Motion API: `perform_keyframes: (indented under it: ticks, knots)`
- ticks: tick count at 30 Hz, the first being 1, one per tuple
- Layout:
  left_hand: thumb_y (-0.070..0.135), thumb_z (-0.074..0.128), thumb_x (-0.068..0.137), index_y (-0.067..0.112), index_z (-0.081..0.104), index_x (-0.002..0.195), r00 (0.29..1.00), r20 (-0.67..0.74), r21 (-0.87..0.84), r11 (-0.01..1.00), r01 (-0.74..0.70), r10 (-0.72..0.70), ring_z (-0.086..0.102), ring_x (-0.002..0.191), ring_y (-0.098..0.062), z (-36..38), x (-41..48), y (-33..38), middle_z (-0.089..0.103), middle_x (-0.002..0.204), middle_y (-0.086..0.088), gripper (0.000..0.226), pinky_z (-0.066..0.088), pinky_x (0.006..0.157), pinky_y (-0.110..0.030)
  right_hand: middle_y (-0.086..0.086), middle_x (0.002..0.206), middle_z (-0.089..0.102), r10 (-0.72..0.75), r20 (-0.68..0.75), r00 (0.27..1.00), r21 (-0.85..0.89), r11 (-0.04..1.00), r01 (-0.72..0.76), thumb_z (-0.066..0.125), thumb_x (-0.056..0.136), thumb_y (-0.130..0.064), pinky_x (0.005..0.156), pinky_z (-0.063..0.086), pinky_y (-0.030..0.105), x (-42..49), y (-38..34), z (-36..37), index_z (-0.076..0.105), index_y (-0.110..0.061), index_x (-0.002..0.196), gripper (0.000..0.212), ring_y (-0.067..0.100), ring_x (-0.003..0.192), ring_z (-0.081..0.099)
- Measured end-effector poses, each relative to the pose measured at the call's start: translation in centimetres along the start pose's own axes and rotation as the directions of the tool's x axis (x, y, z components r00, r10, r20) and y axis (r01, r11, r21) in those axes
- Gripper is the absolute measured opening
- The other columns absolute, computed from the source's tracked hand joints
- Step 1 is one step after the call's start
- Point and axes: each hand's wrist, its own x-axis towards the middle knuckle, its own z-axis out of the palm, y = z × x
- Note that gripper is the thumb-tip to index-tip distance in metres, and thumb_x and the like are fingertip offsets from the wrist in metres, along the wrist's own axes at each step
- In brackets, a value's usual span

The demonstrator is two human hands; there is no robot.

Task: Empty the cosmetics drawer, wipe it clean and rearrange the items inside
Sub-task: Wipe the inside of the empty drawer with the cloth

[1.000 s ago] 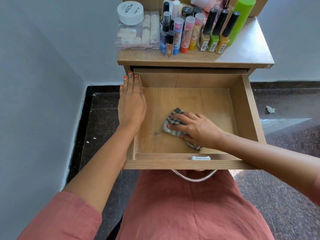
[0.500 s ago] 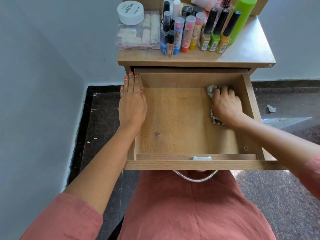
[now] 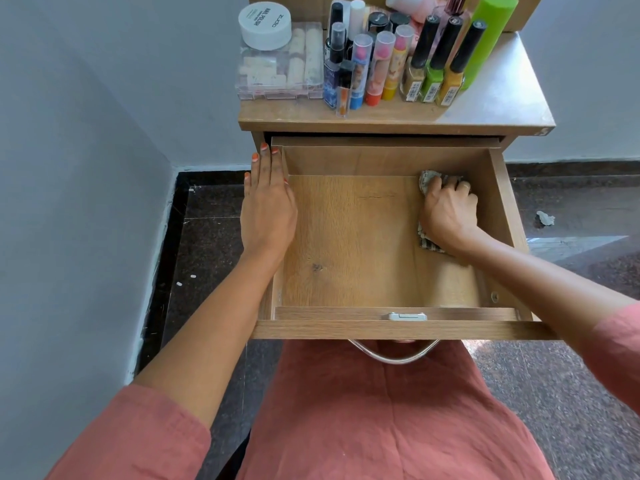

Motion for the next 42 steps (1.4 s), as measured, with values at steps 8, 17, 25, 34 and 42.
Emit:
perform_keyframes:
  ticks: [8, 17, 25, 34, 42]
  knots:
    - [0.012, 0.019, 0.100, 0.007, 0.012, 0.146, 1.000, -0.001, -0.002, 1.000, -0.008, 0.008, 0.003, 0.145, -0.019, 0.0, 0.1, 0.0, 0.007, 0.156, -0.009, 0.047, 0.003, 0.119, -0.031, 0.028, 0.135, 0.031, -0.006, -0.051, 0.999, 0.065, 0.998, 0.010, 0.036, 0.093, 0.000, 0.103, 0.031, 0.052, 0.4, -1.8, 0.4, 0.032, 0.004, 0.132, 0.040, 0.044, 0.129, 0.028]
    - [0.012, 0.020, 0.100, 0.007, 0.012, 0.146, 1.000, 0.002, 0.003, 1.000, -0.006, 0.006, 0.003, 0.145, -0.019, -0.1, 0.0, 0.1, 0.007, 0.156, -0.009, 0.048, 0.003, 0.118, -0.030, 0.023, 0.139, 0.029, -0.265, -0.088, 0.960, 0.060, 0.961, 0.271, 0.036, 0.094, -0.007, 0.108, 0.028, 0.047, -1.3, -10.0, 0.0, 0.029, -0.001, 0.135, 0.043, 0.039, 0.131, 0.028]
    - [0.013, 0.020, 0.100, 0.008, 0.012, 0.146, 1.000, -0.001, 0.005, 1.000, -0.001, 0.001, 0.004, 0.145, -0.019, -0.1, 0.0, -0.1, 0.007, 0.157, -0.008, 0.047, 0.003, 0.118, -0.030, 0.019, 0.136, 0.034, -0.381, -0.152, 0.912, 0.016, 0.922, 0.388, 0.039, 0.094, -0.011, 0.099, 0.038, 0.040, -1.3, -11.8, -0.1, 0.036, -0.003, 0.131, 0.038, 0.035, 0.123, 0.039]
    - [0.012, 0.020, 0.100, 0.008, 0.012, 0.146, 1.000, -0.004, -0.028, 1.000, 0.004, -0.004, 0.002, 0.145, -0.018, -0.1, 0.0, 0.1, 0.007, 0.157, -0.007, 0.047, 0.003, 0.118, -0.031, 0.022, 0.139, 0.028, -0.323, -0.109, 0.940, -0.003, 0.946, 0.324, 0.032, 0.095, -0.007, 0.102, 0.033, 0.044, -1.1, -9.4, 0.0, 0.030, -0.001, 0.135, 0.041, 0.038, 0.125, 0.034]
    - [0.013, 0.021, 0.100, 0.008, 0.012, 0.146, 1.000, -0.002, -0.022, 1.000, 0.004, -0.004, 0.004, 0.145, -0.019, -0.2, 0.0, 0.2, 0.008, 0.156, -0.008, 0.047, 0.005, 0.119, -0.032, 0.020, 0.141, 0.026, -0.382, -0.129, 0.915, 0.006, 0.923, 0.385, 0.036, 0.094, -0.011, 0.099, 0.034, 0.041, -1.5, -13.0, -0.4, 0.031, -0.004, 0.135, 0.042, 0.035, 0.127, 0.032]
